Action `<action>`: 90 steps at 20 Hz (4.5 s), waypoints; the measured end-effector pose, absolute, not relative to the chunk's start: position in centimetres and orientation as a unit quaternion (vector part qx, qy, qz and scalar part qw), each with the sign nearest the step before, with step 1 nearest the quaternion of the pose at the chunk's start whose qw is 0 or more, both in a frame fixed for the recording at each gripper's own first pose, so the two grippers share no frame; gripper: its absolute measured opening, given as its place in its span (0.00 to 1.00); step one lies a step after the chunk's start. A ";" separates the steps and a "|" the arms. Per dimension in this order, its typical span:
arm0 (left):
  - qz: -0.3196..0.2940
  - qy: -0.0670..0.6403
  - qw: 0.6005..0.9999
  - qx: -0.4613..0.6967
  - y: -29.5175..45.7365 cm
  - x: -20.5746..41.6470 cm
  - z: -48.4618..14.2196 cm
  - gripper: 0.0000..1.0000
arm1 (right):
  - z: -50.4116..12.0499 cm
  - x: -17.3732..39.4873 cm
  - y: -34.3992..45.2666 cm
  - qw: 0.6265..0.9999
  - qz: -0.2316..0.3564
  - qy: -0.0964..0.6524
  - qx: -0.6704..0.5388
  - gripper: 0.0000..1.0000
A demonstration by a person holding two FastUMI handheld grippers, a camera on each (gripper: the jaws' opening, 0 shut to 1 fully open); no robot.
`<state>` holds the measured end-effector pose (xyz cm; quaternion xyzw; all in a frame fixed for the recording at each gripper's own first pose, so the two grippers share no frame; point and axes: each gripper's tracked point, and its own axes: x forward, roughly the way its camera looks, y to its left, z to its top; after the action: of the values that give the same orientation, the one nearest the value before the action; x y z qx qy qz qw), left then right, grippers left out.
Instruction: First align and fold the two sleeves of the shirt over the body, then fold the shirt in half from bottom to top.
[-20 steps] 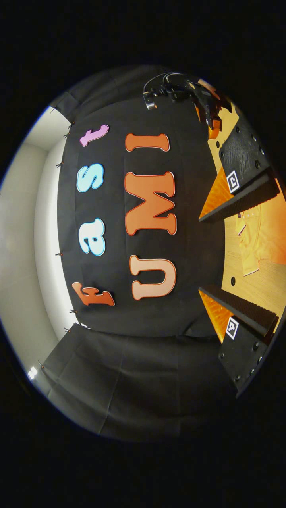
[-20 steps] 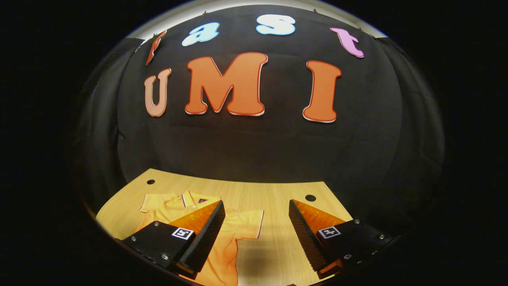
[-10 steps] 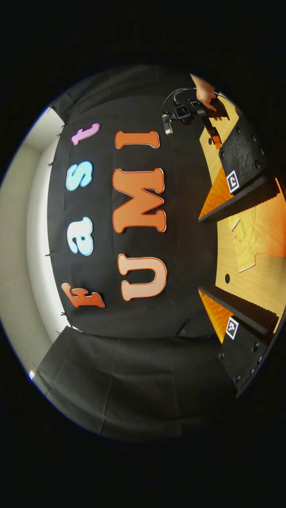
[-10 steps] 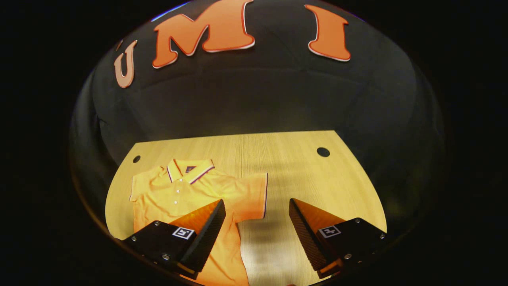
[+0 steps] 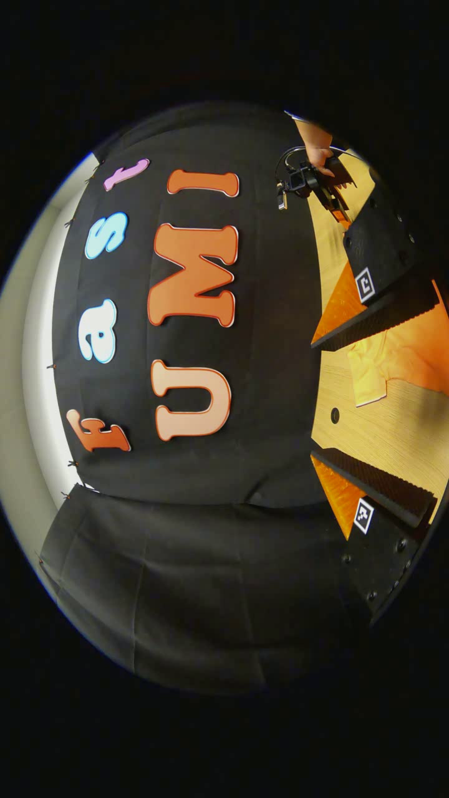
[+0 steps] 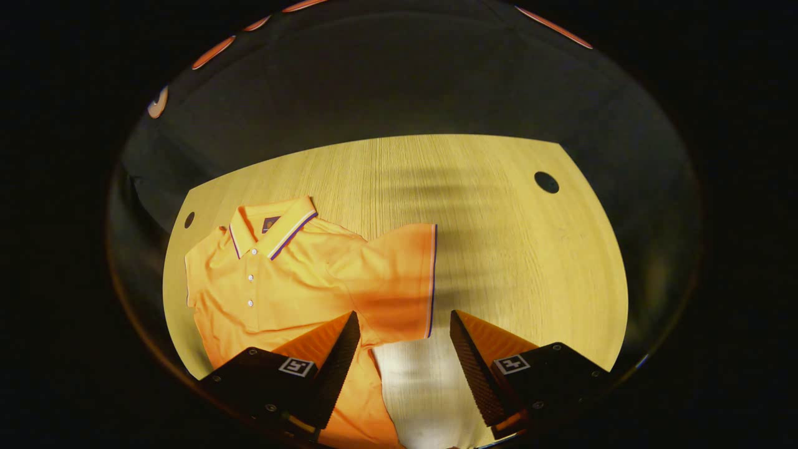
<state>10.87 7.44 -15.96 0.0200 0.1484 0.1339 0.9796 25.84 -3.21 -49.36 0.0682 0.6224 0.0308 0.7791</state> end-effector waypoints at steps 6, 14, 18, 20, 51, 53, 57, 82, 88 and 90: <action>0.151 0.185 0.971 0.020 8.6 12.0 -18.6 0.98 | -54.4 26.7 -4.7 0.743 0.001 0.666 0.062 0.88; 0.144 0.213 0.966 0.022 7.5 14.4 -20.7 0.98 | -57.0 26.9 -5.1 0.720 -0.026 0.692 0.052 0.56; 0.139 0.231 0.963 0.012 7.2 14.7 -22.1 0.98 | -57.0 27.0 -5.2 0.727 -0.022 0.685 0.049 0.26; 0.138 0.229 0.964 0.011 7.3 14.8 -21.9 0.98 | -56.6 27.5 -4.9 0.737 -0.011 0.673 0.064 0.17; 0.176 0.277 0.944 -0.030 14.1 13.7 -26.5 0.99 | -55.6 25.9 -2.3 0.740 -0.036 0.667 0.084 0.17; 0.175 0.275 0.945 -0.026 14.2 13.7 -26.4 0.99 | -55.4 26.4 -1.6 0.749 -0.026 0.654 0.103 0.10; 0.181 0.271 0.945 -0.025 14.3 13.7 -26.4 0.99 | -52.7 28.3 0.6 0.763 -0.004 0.627 0.161 0.09; 0.057 0.556 0.827 -0.055 12.9 25.3 -50.6 0.96 | -35.4 22.5 1.9 0.866 0.063 0.476 0.142 0.81; 0.055 0.612 0.788 -0.046 13.1 28.0 -55.5 0.82 | -31.7 20.0 -1.5 0.892 0.018 0.434 0.122 0.87; 0.057 0.627 0.776 -0.036 13.4 28.9 -56.6 0.82 | -30.6 19.3 -2.5 0.898 0.004 0.422 0.125 0.88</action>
<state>28.94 13.38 -56.57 -0.0359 0.6270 0.0575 0.7761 19.33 -2.47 -30.55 0.1248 0.4218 0.0038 0.8980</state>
